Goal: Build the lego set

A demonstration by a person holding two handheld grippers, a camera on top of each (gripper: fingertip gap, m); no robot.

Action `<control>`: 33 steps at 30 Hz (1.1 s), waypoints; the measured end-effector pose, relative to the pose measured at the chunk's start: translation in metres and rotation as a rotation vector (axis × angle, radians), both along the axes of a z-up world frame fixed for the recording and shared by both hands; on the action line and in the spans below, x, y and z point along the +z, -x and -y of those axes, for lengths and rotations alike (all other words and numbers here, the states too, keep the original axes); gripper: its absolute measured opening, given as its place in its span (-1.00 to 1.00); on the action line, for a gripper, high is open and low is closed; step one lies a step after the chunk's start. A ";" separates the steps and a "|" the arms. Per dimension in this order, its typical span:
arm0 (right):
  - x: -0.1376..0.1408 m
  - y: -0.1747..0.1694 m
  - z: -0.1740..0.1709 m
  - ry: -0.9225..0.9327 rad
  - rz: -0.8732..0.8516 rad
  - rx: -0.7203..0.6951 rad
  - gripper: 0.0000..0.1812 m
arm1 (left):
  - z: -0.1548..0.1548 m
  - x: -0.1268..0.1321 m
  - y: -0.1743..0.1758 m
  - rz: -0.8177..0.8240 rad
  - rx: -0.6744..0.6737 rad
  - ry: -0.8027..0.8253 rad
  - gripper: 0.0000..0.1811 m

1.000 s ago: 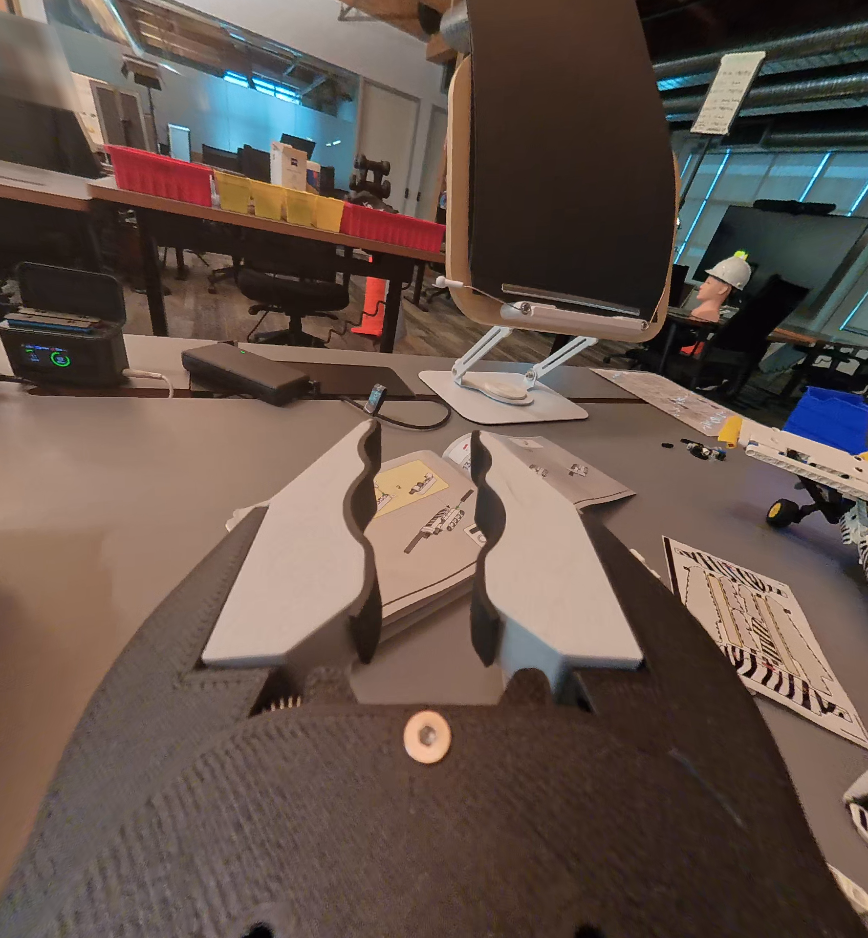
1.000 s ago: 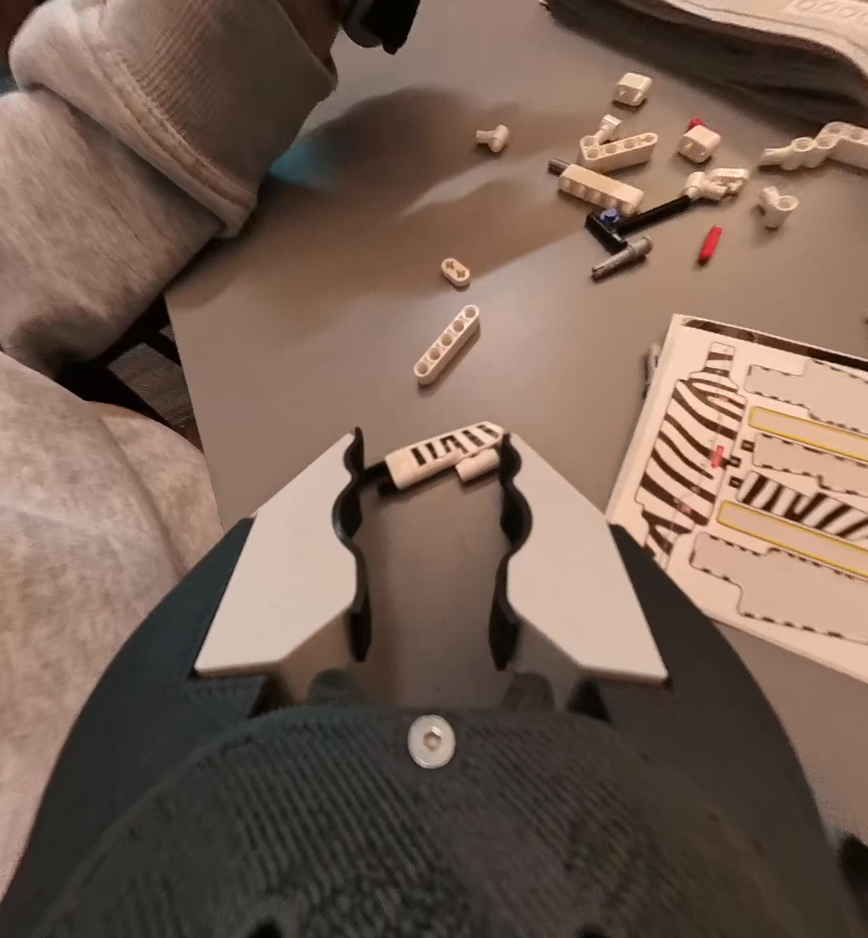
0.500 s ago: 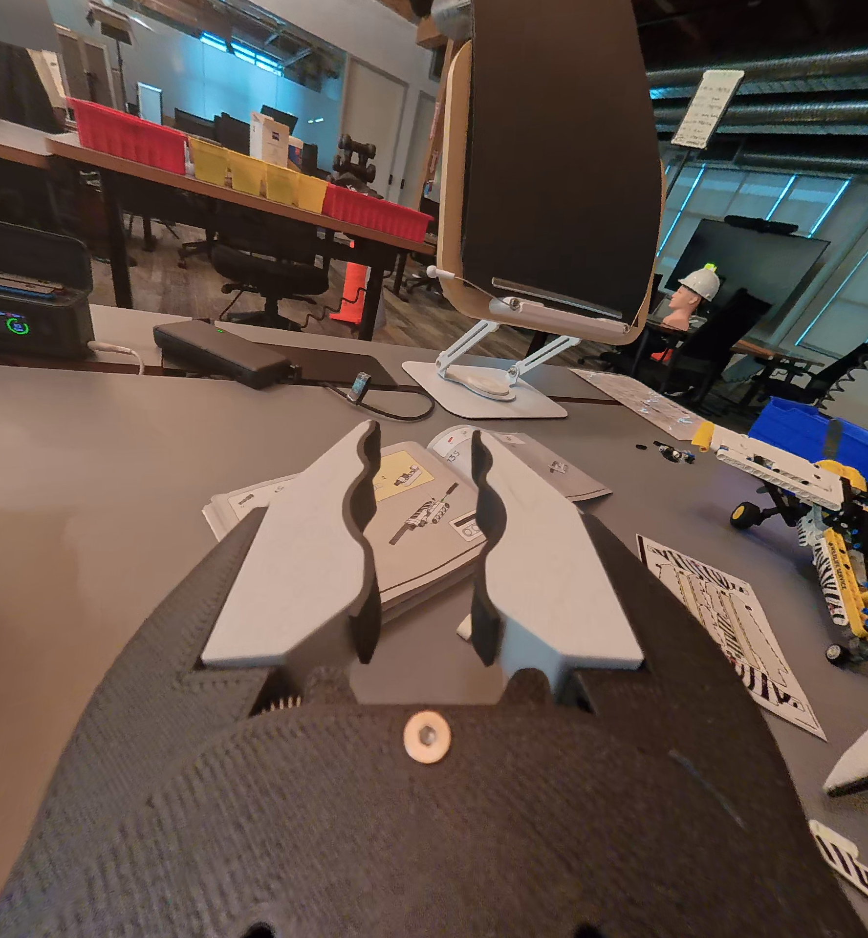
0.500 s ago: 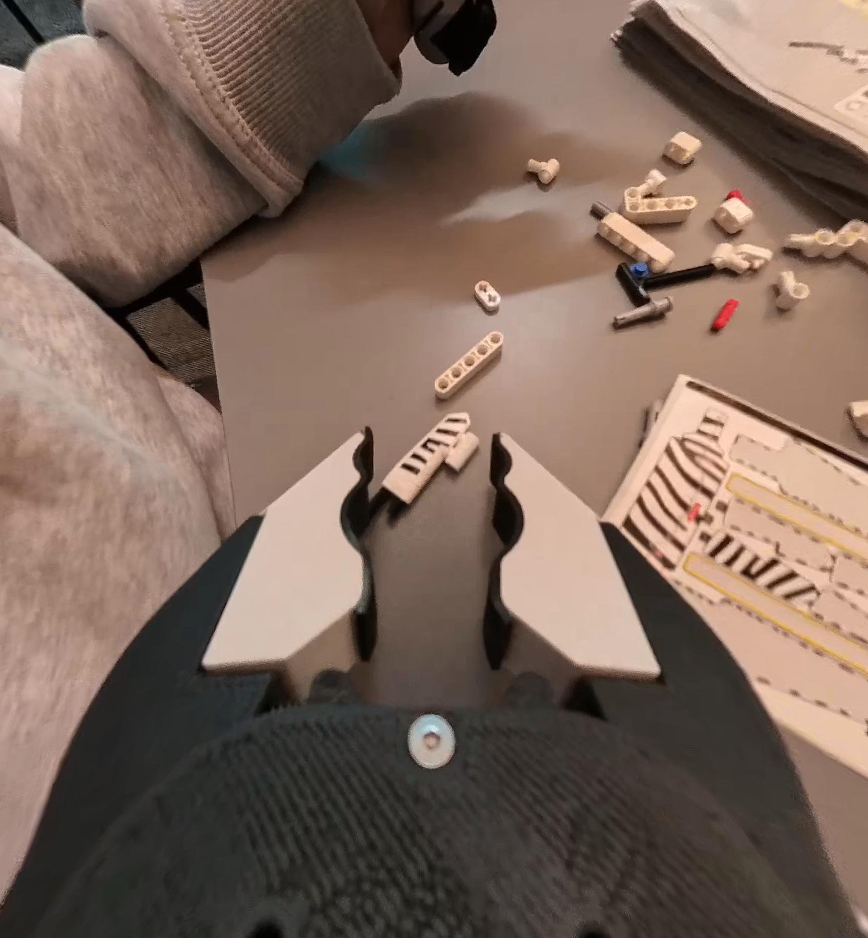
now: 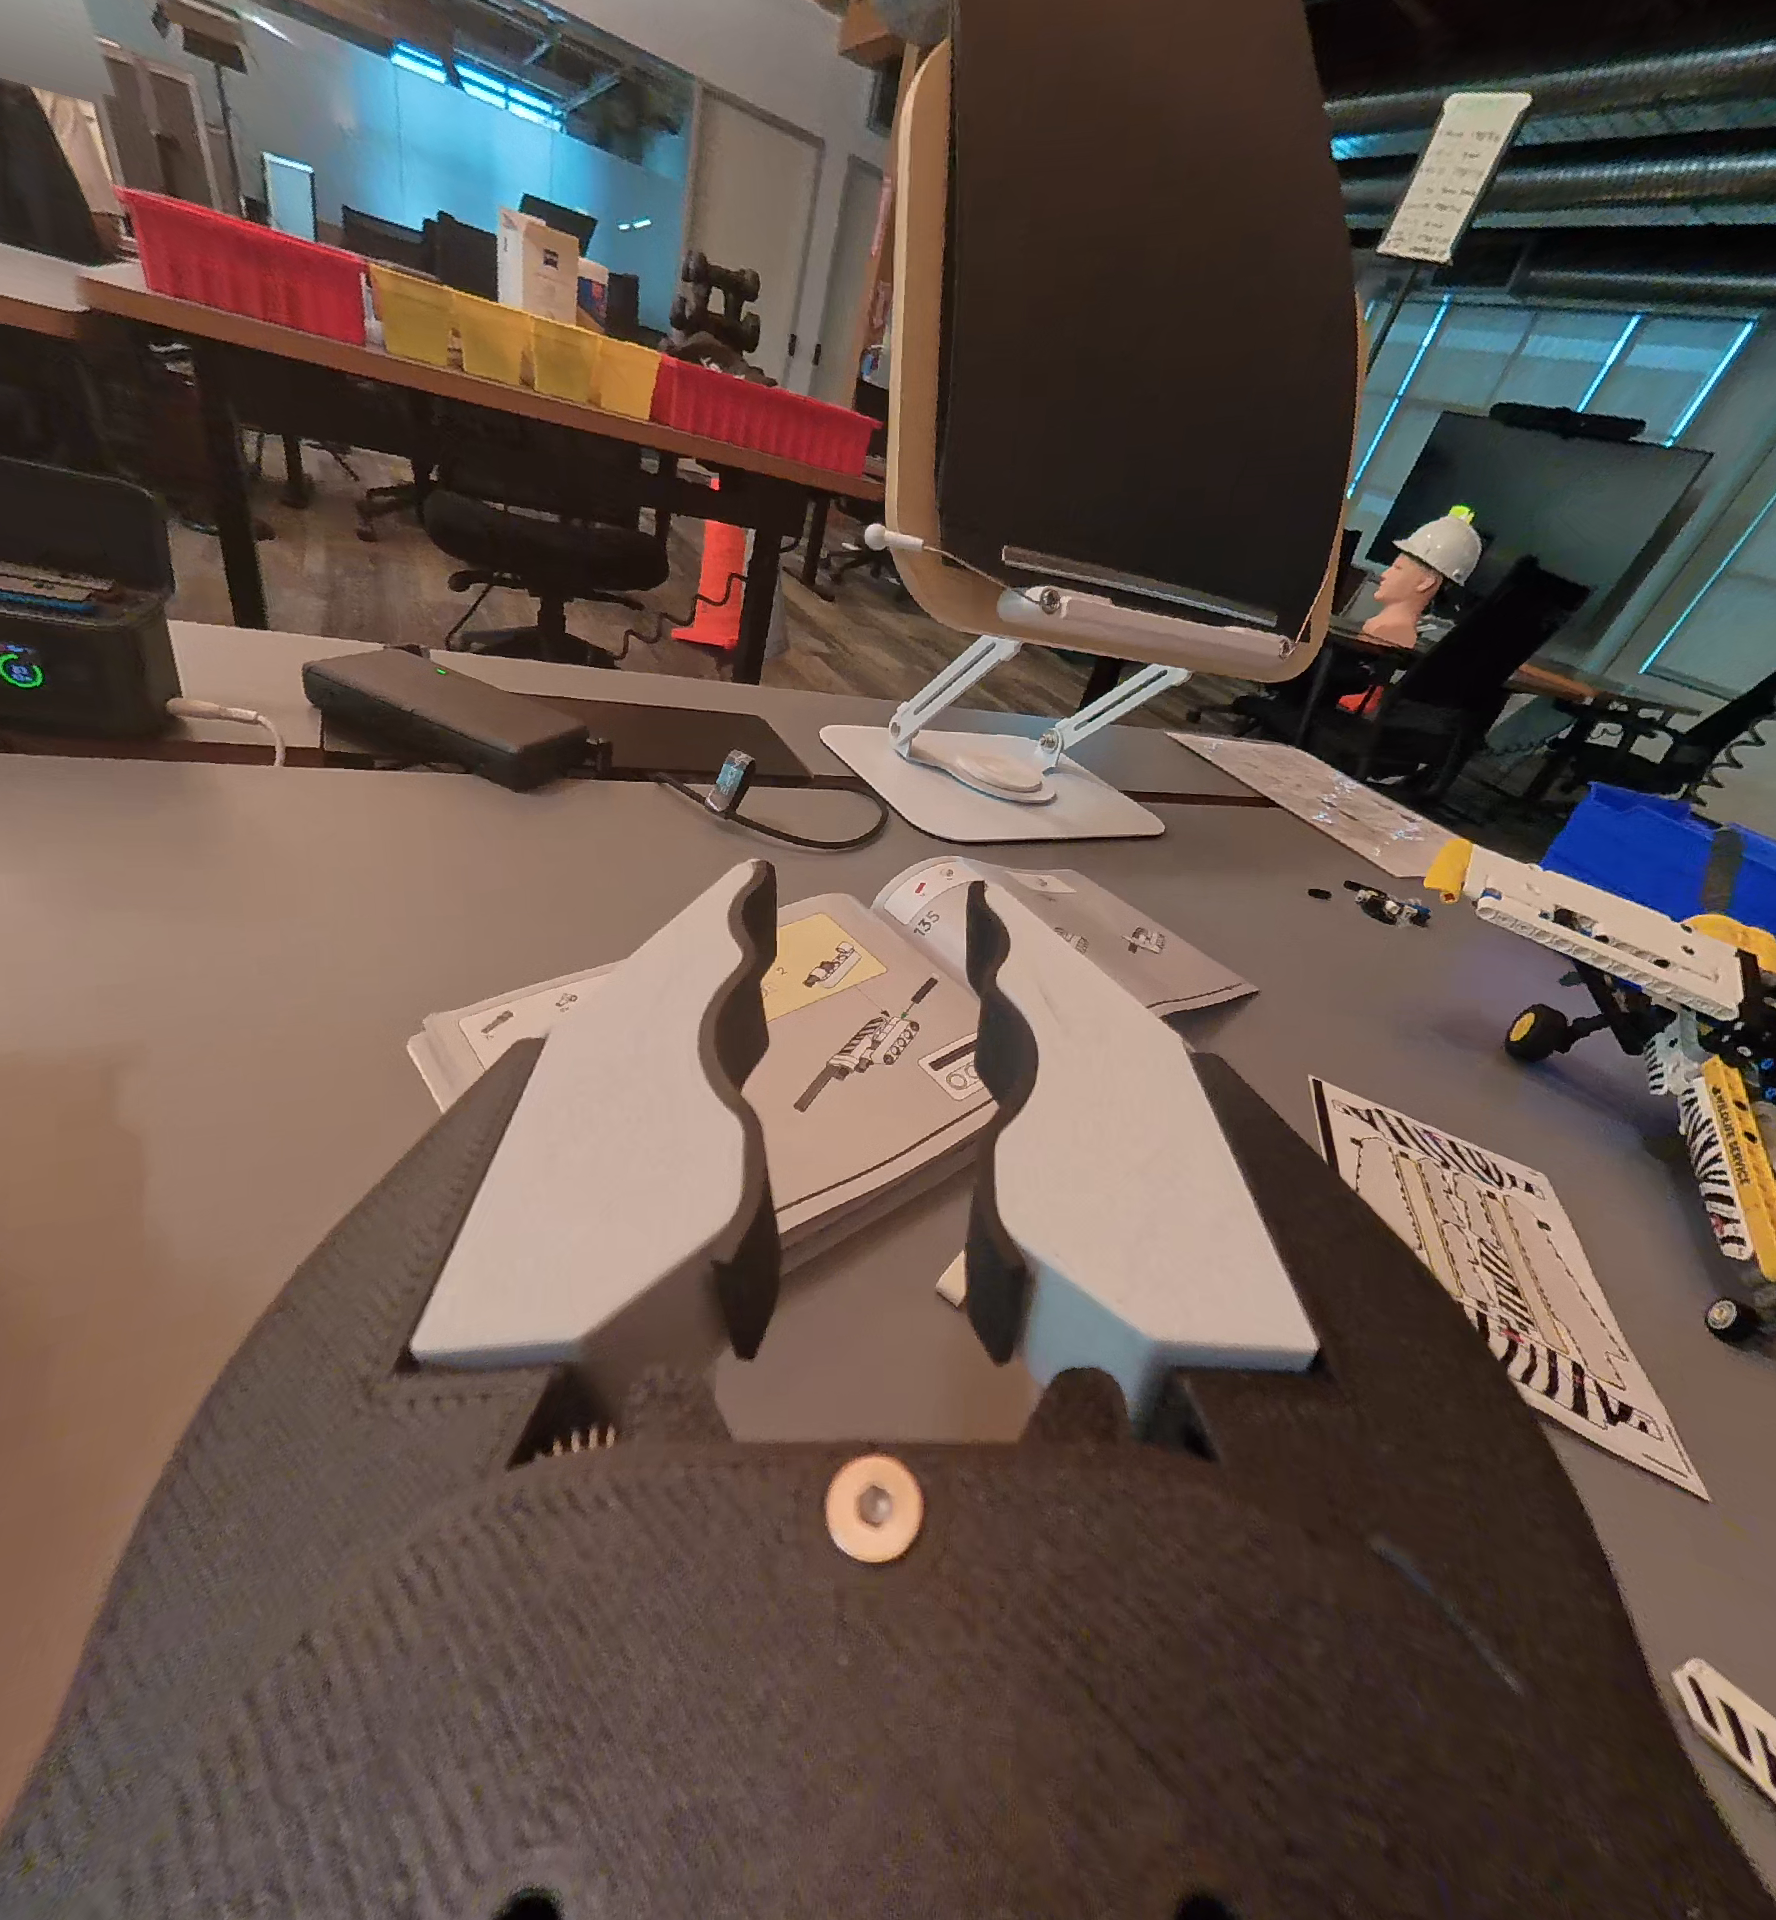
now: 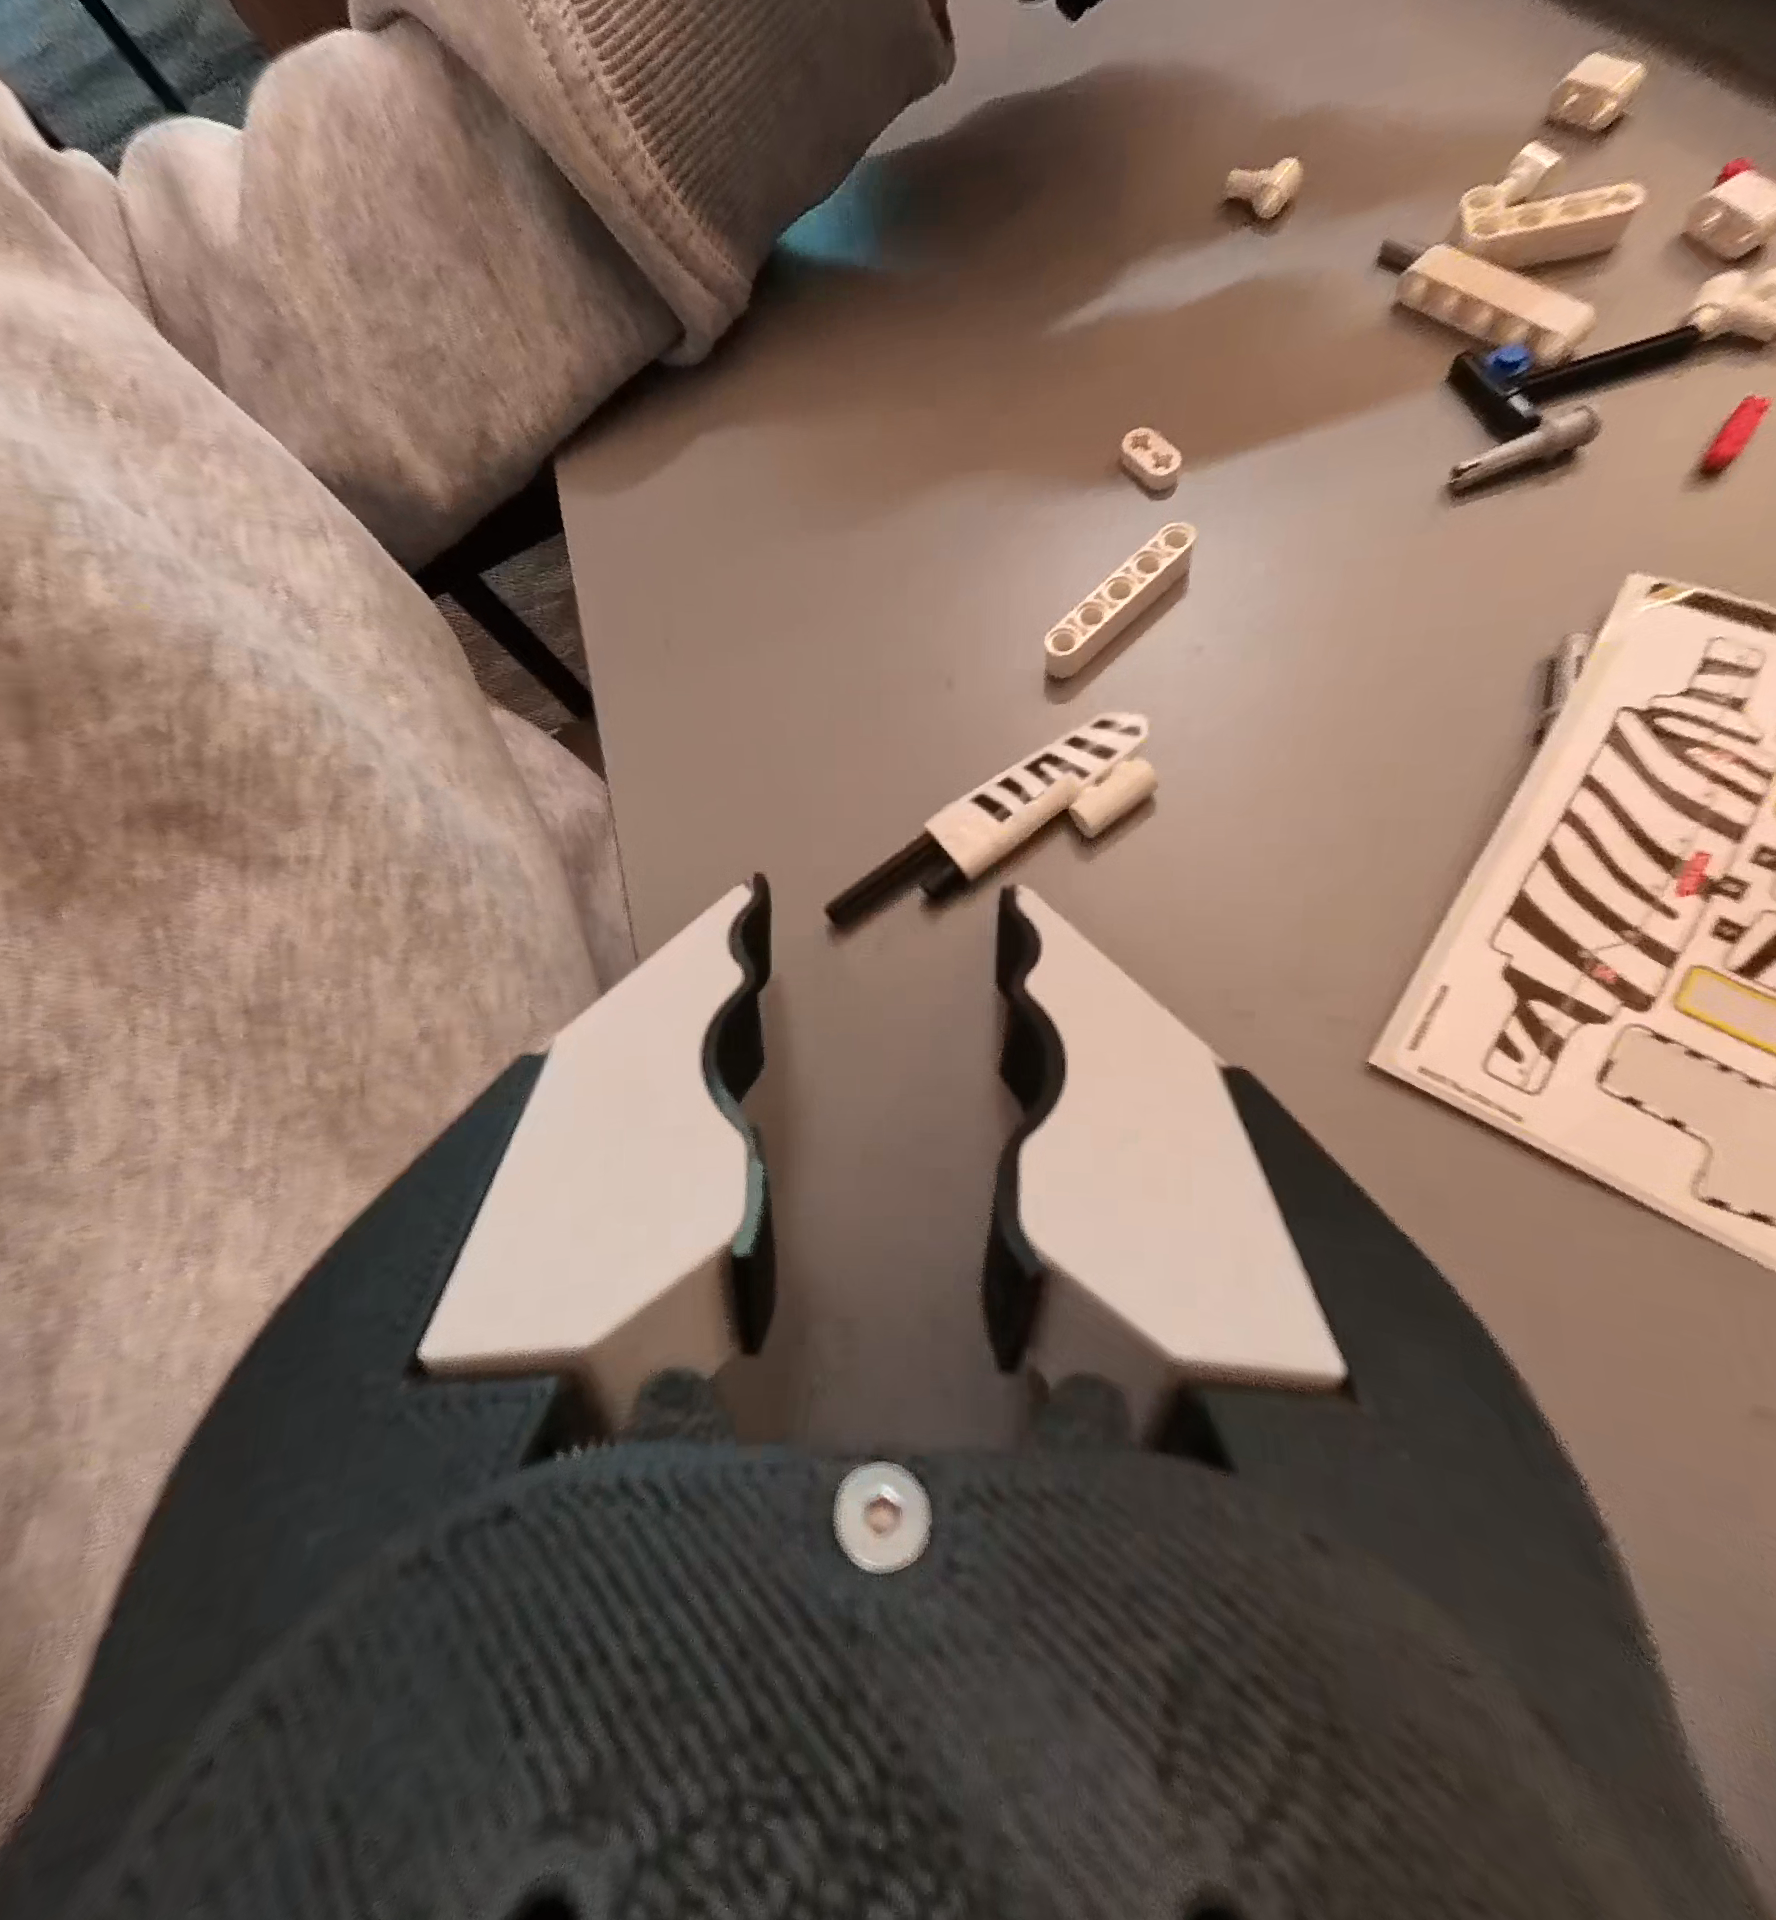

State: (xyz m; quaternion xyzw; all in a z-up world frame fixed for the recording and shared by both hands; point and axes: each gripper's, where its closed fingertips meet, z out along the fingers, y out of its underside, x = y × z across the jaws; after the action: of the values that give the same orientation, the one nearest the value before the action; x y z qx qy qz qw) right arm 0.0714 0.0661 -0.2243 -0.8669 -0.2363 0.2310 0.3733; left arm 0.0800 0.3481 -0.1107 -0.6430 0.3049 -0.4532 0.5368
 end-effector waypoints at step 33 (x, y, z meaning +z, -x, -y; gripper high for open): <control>0.066 -0.012 -0.004 -0.712 0.227 -0.093 -0.91 | 0.017 -0.018 -0.018 -0.057 -0.118 0.055 -0.55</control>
State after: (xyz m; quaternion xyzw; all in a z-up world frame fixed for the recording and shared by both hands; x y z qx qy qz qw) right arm 0.0834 0.0701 -0.1585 -0.7127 -0.3021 0.0196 0.6328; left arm 0.0984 0.3312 -0.1286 -0.6511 0.3446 -0.4740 0.4823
